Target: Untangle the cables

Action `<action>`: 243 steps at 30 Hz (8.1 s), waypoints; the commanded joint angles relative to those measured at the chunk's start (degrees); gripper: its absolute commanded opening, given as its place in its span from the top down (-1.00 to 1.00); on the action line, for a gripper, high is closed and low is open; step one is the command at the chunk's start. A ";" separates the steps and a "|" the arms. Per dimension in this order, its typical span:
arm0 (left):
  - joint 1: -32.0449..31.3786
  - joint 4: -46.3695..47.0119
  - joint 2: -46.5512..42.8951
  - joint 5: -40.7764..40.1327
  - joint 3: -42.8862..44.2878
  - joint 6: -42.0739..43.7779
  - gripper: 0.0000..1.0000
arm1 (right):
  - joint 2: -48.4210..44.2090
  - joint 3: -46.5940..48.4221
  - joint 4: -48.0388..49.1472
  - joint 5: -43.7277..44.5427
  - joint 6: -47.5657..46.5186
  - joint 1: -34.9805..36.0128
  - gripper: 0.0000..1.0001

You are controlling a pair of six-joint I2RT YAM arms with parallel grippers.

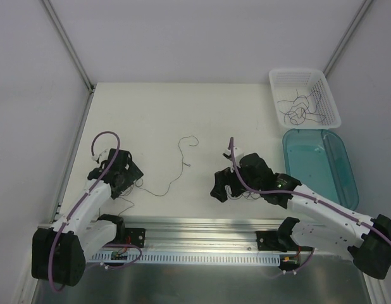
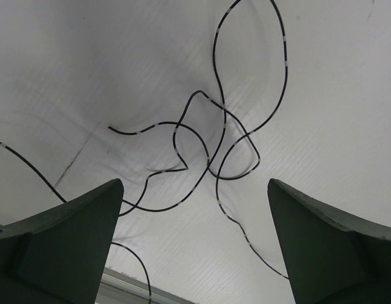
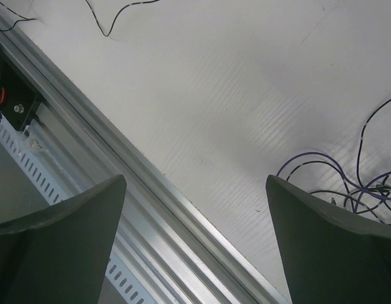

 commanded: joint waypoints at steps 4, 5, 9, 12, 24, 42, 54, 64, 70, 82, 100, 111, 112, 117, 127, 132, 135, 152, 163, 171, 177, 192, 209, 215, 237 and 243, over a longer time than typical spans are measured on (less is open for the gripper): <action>-0.10 7.10 2.75 2.88 -1.06 -1.73 -0.98 | -1.65 -1.02 2.23 1.51 0.06 2.14 -0.94; -0.28 7.54 3.72 3.14 -0.80 -1.73 -0.98 | -1.74 -1.19 2.23 1.51 0.06 2.41 -0.94; -0.63 8.34 9.61 2.53 0.52 -1.65 -0.97 | -1.65 -0.93 2.15 1.60 0.06 3.02 -0.94; -1.33 8.60 12.25 1.39 1.14 -1.91 -0.74 | -1.74 -0.58 1.97 1.68 0.15 3.37 -0.94; -5.72 8.87 21.13 0.94 3.51 -0.95 1.00 | -1.57 0.65 0.13 3.09 0.33 5.04 -0.94; -20.32 7.20 8.74 18.69 21.88 11.18 1.00 | -8.16 -1.55 3.37 19.51 13.94 5.57 -0.96; -23.13 7.99 4.70 23.10 17.41 14.44 1.00 | 8.08 8.72 4.69 20.15 15.19 0.48 -0.82; -24.10 10.71 1.88 23.62 13.53 15.40 1.00 | 31.56 20.51 4.52 6.19 10.17 -2.16 -0.72; -24.71 11.50 2.14 23.71 12.65 15.67 1.00 | 39.65 23.32 3.46 10.81 9.29 -2.07 -0.51; -25.50 12.47 2.85 24.15 10.72 15.76 1.00 | 47.47 26.66 5.92 14.61 5.95 -1.72 -0.04; -25.68 13.79 2.94 22.48 12.65 9.35 1.00 | 25.70 12.08 22.36 -2.78 5.33 -0.93 0.97; -26.03 19.57 2.24 24.23 13.88 -1.54 1.00 | 14.17 5.57 32.03 -4.65 10.70 5.04 0.89; -26.29 20.20 2.06 24.50 13.79 -2.34 1.00 | 14.17 5.48 32.81 -4.47 11.05 5.39 0.89; -28.75 22.66 1.53 24.15 14.06 -5.51 1.00 | 15.04 5.92 33.61 -2.63 11.93 7.68 0.72; -31.48 25.65 0.74 23.45 12.91 -9.47 1.00 | 15.13 5.57 31.50 4.14 11.05 9.88 0.32; -32.10 26.44 0.74 23.19 12.74 -10.08 1.00 | 15.05 6.54 28.25 7.48 9.56 11.10 0.31; -32.36 26.53 0.30 22.66 12.39 -10.52 1.00 | 14.43 6.98 25.36 13.97 8.77 11.90 0.30; -33.33 28.99 1.54 20.90 11.51 -11.40 1.00 | 12.23 13.92 11.64 20.40 2.00 15.33 -0.14; -34.29 31.19 0.65 23.18 10.98 -13.07 1.00 | 14.87 12.60 16.12 20.41 1.21 15.50 -0.24; -35.61 35.05 1.09 23.62 10.19 -15.53 1.00 | 14.78 9.97 22.61 21.45 2.96 15.59 -0.11; -36.05 37.34 1.36 24.24 9.31 -16.59 1.00 | 12.94 6.37 25.87 24.00 3.75 15.59 0.45; -35.70 26.55 -6.20 16.07 16.51 -4.74 -0.34 | 3.10 12.07 9.01 28.84 -2.92 15.33 0.99; -30.97 3.95 -11.74 -4.33 21.44 24.18 -0.98 | -1.74 41.16 -23.41 36.14 -15.31 -3.37 0.99; -21.39 1.40 -10.86 1.82 18.11 27.71 -0.98 | -5.78 40.29 -29.66 35.88 -19.52 -20.42 0.99; -17.59 3.24 -9.89 4.82 10.28 31.05 -0.98 | 12.22 20.60 -15.35 19.62 -13.56 -64.56 0.99; -17.51 3.24 -10.69 4.81 10.02 30.87 -0.98 | 22.42 22.53 -16.22 18.91 -9.09 -69.40 0.72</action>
